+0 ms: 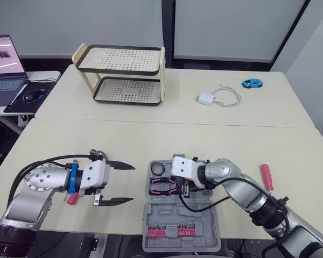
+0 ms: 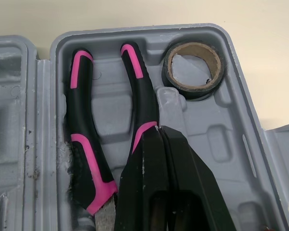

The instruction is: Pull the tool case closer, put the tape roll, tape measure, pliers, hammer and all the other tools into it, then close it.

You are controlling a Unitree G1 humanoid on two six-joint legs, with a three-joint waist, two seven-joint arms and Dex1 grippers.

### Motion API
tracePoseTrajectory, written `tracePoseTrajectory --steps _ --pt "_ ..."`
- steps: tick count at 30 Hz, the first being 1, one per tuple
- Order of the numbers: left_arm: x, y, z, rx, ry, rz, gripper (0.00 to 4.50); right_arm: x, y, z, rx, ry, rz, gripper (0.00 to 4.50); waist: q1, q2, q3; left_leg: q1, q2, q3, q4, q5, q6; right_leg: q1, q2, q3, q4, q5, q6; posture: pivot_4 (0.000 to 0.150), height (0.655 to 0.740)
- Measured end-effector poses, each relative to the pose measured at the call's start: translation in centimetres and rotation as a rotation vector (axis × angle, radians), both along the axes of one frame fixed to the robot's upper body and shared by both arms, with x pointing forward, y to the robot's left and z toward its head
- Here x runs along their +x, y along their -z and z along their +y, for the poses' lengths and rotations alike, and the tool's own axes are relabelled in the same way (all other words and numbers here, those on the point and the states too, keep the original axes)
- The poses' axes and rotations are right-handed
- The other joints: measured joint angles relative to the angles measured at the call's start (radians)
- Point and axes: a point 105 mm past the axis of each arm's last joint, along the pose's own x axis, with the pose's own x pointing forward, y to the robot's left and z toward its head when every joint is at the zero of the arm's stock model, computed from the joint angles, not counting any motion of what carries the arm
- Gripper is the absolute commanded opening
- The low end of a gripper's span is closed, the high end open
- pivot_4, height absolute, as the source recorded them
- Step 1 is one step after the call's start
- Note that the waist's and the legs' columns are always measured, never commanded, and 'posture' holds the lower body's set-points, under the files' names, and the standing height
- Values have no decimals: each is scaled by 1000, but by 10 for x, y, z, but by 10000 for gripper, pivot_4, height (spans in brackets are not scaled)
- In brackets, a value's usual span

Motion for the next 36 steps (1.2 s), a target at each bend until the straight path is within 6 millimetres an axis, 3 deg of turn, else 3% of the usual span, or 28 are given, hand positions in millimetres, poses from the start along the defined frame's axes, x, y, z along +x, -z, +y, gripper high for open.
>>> tracePoseTrajectory --steps 12,17,26,32,36 --pt "-3 6 3 -3 -20 19 45000 -1 7 2 -40 -54 -74 279 0 0 -2 2 0 0 0 0 0 1 0 0 2 0 0 1500 7350" --pt "2 7 14 -10 -99 14 45000 1 3 6 9 -25 -68 279 -4 0 -2 1 0 0 1 0 0 0 1 1 2 0 0 1500 7350" --pt "1 14 29 -22 -201 53 45000 0 -38 4 148 -26 -123 279 -2 0 -1 0 0 -1 1 0 0 0 0 0 2 0 0 1500 7350" --pt "-5 21 40 -10 -260 95 45000 -1 -53 -40 151 37 -160 279 2 0 -1 0 0 0 0 0 0 0 0 0 1 0 0 1500 7350" --pt "-7 30 45 49 -290 137 45000 -16 -55 -75 142 62 -151 279 6 1 -1 0 0 0 0 0 0 1 0 0 0 0 0 1500 7350"
